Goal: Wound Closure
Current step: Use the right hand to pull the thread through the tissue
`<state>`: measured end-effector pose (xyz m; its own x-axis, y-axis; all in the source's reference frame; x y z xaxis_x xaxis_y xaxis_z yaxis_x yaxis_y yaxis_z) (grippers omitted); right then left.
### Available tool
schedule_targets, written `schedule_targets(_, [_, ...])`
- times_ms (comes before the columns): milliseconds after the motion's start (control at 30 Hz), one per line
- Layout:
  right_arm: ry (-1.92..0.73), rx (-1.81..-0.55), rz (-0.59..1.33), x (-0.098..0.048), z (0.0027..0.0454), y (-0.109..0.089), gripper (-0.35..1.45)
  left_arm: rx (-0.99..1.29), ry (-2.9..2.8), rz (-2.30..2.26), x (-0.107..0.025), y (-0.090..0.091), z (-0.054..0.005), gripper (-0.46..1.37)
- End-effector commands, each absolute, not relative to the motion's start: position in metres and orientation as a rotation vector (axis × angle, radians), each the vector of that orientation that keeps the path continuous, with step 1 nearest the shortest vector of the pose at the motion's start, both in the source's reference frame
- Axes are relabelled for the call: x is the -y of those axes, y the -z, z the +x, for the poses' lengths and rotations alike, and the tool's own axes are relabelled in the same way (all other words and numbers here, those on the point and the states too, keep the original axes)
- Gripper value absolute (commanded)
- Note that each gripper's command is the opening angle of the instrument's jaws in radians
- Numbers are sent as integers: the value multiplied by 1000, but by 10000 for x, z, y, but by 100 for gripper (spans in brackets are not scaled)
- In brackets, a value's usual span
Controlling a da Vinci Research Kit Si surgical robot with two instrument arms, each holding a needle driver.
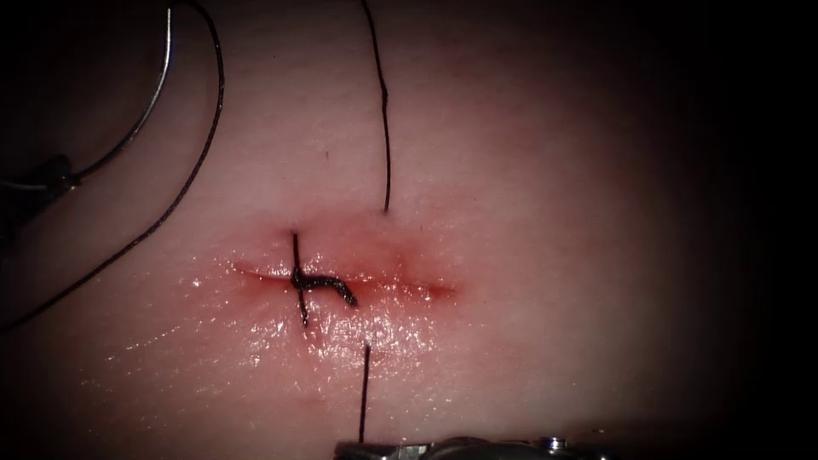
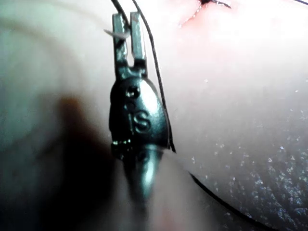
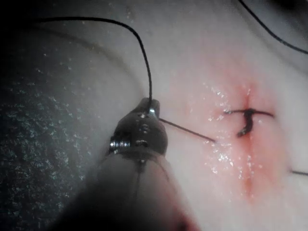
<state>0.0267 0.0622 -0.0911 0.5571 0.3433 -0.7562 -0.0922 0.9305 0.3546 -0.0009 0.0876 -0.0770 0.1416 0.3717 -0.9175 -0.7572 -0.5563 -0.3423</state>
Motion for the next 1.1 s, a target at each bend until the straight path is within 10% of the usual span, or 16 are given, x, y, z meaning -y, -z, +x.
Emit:
schedule_targets(33, [-259,-954,294,-617,268,916,-35,-387,-1579,-1519,-875,769,-9,-35])
schedule_targets(800, [-206,-978,355,-511,305,988,-35,-386,-1580,-1520,-875,770,-11,-35])
schedule_targets(900, [-192,-1011,325,-513,299,985,39,-386,-1580,-1520,-875,770,-11,-35])
schedule_targets(967, [-204,-998,299,-519,293,984,123,-387,-1580,-1520,-874,769,-11,-35])
schedule_targets(1100, [-237,-1014,183,-548,270,989,144,-387,-1580,-1521,-874,769,-11,-35])
